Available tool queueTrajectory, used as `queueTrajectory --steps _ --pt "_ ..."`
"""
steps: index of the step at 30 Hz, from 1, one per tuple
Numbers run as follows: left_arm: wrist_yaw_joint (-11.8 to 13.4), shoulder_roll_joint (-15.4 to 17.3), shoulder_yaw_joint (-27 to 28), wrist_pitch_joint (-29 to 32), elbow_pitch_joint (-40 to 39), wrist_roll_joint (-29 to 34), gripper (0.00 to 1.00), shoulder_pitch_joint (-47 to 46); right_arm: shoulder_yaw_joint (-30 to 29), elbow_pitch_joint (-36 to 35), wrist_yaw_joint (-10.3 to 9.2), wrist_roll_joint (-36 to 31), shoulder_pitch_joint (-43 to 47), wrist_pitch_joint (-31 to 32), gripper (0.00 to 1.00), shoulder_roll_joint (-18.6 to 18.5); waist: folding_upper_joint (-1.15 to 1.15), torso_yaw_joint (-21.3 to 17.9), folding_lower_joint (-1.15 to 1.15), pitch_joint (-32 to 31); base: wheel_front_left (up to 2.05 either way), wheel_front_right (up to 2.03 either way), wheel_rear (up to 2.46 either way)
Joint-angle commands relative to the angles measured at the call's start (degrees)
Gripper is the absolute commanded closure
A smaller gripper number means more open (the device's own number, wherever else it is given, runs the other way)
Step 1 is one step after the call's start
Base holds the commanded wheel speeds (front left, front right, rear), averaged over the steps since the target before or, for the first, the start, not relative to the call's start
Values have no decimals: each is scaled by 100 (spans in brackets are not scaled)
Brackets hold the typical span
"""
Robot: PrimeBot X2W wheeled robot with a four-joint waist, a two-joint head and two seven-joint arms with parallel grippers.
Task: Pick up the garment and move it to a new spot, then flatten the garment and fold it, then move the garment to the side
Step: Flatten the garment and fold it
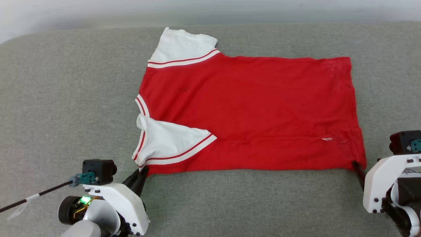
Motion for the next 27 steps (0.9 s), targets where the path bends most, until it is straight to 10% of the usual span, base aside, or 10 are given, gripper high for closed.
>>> queueTrajectory --steps 1,17,18,20,27 --pt "36 41 10 -52 -137 52 100 38 -60 139 -2 -32 -139 -22 0 37 0 68 0 34 0 0 0" --pt "23 136 -55 -41 -597 159 100 -27 40 1322 7 10 -131 6 0 214 0 349 0 307 0 0 0" --pt "11 137 -55 -42 -582 150 100 -26 57 1356 7 31 -112 10 42 217 0 350 0 308 0 0 0" --pt "-3 146 -74 -20 -544 145 100 -22 46 1414 7 44 -101 -13 93 201 0 344 0 302 0 0 0" --pt "-82 130 -114 -25 -349 65 100 108 -145 1374 -5 108 -79 -91 100 26 0 252 0 78 0 0 0"
